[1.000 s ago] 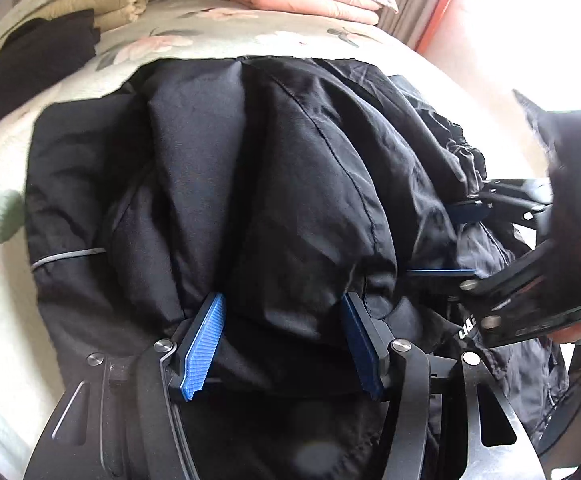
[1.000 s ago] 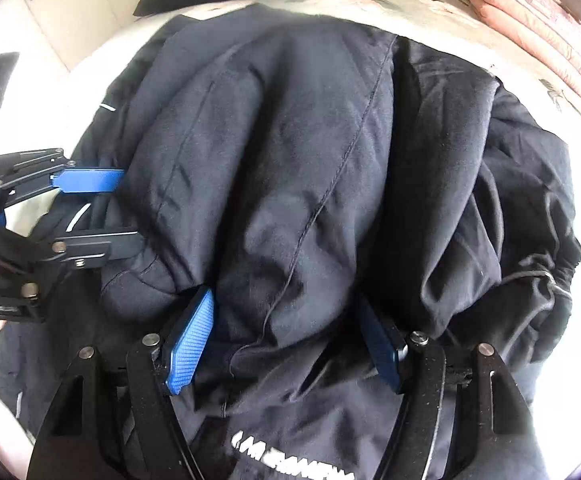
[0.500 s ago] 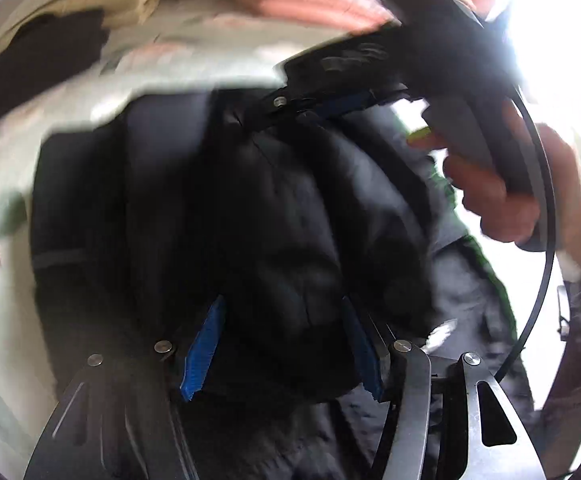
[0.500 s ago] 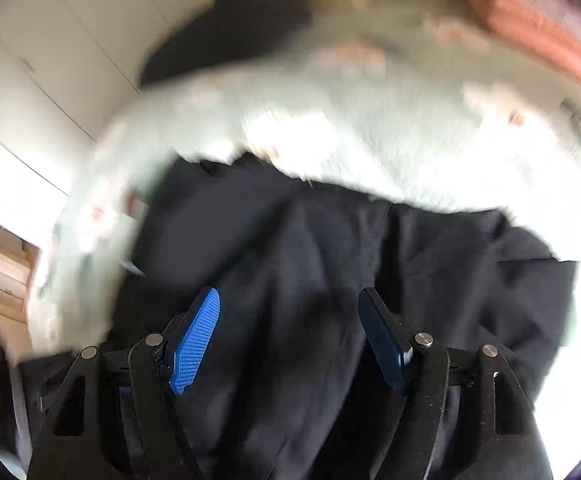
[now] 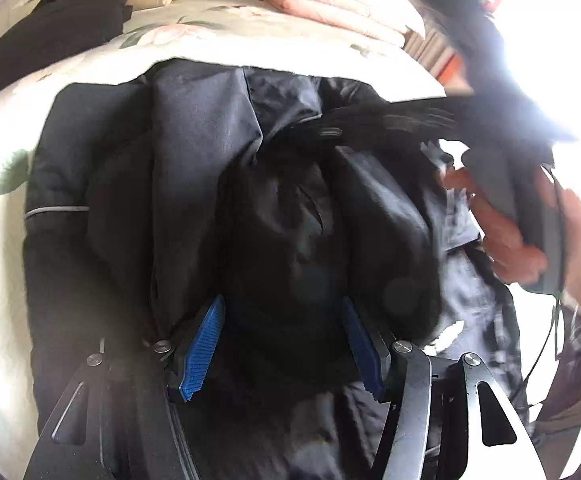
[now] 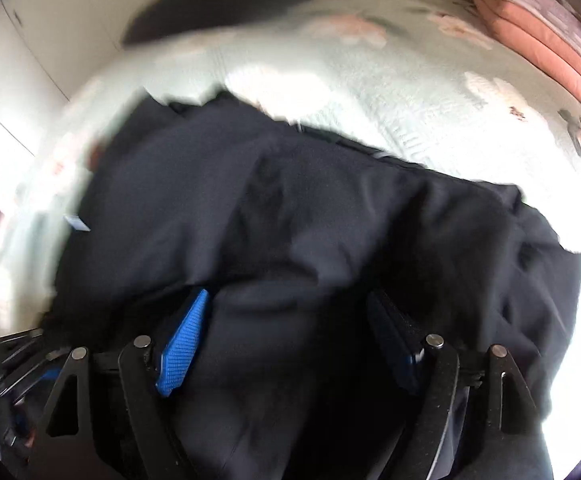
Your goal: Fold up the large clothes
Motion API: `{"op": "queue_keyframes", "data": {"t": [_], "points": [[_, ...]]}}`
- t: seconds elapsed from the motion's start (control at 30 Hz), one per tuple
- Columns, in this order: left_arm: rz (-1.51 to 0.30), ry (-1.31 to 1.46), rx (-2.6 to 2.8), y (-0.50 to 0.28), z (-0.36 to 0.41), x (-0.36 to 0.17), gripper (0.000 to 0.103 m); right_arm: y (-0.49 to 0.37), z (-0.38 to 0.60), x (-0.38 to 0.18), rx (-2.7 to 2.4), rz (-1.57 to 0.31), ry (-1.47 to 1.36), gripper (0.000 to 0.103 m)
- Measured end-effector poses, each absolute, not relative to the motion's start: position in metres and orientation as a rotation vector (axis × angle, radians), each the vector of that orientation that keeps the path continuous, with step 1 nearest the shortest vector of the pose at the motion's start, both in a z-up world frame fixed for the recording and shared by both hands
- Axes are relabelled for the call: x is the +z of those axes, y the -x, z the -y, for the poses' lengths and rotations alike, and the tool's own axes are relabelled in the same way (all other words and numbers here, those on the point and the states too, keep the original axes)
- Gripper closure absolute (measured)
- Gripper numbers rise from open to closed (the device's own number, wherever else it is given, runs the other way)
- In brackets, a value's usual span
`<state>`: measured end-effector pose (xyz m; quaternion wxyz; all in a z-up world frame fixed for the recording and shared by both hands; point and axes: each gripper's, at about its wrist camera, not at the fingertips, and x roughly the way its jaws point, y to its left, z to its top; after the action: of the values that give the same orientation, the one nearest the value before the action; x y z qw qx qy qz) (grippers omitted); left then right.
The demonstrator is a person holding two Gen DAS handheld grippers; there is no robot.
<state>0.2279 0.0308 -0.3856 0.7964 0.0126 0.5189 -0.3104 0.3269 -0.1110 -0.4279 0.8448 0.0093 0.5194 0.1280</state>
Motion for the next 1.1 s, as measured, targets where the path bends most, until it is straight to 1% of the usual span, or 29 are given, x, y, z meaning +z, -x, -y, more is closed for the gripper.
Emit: {"op": "queue_keyframes", "data": {"t": [0.1, 0.17, 0.2, 0.23, 0.3, 0.33, 0.37, 0.47, 0.57, 0.73, 0.83, 0.93, 1.1], "points": [[-1.064, 0.086, -0.673, -0.226, -0.046, -0.355, 0.04, -0.288, 0.113, -0.411, 0.298, -1.075, -0.012, 0.022], [-1.037, 0.124, -0.656, -0.237, -0.052, -0.346, 0.04, -0.274, 0.112, -0.422, 0.313, -1.116, 0.042, 0.028], [-1.034, 0.13, -0.646, -0.243, -0.054, -0.347, 0.04, -0.267, 0.106, -0.436, 0.312, -1.15, 0.087, 0.035], [-1.051, 0.123, -0.616, -0.253, -0.054, -0.355, 0.04, -0.267, 0.109, -0.447, 0.302, -1.177, 0.113, 0.036], [-1.128, 0.091, -0.558, -0.274, -0.054, -0.386, 0.041, -0.271, 0.11, -0.475, 0.304, -1.218, 0.118, 0.036], [-1.18, 0.112, -0.559, -0.282, -0.053, -0.406, 0.042, -0.27, 0.11, -0.478, 0.304, -1.189, 0.119, 0.035], [-1.185, 0.13, -0.562, -0.285, -0.051, -0.414, 0.042, -0.27, 0.111, -0.477, 0.304, -1.177, 0.112, 0.034], [-1.158, 0.094, -0.57, -0.28, -0.048, -0.409, 0.042, -0.267, 0.115, -0.467, 0.291, -1.174, 0.088, 0.034], [-1.148, 0.114, -0.564, -0.27, -0.053, -0.398, 0.042, -0.261, 0.124, -0.449, 0.3, -1.17, 0.045, 0.034], [-1.124, 0.164, -0.561, -0.233, -0.086, -0.377, 0.041, -0.231, 0.147, -0.417, 0.262, -1.157, -0.009, 0.03], [-1.149, 0.24, -0.549, -0.216, -0.114, -0.375, 0.041, -0.204, 0.158, -0.416, 0.218, -1.173, -0.047, 0.03], [-1.183, 0.229, -0.503, -0.198, -0.139, -0.38, 0.041, -0.166, 0.163, -0.413, 0.154, -1.208, -0.075, 0.03], [-1.227, 0.194, -0.449, -0.153, -0.183, -0.368, 0.041, -0.095, 0.178, -0.409, 0.036, -1.258, -0.141, 0.03]]}}
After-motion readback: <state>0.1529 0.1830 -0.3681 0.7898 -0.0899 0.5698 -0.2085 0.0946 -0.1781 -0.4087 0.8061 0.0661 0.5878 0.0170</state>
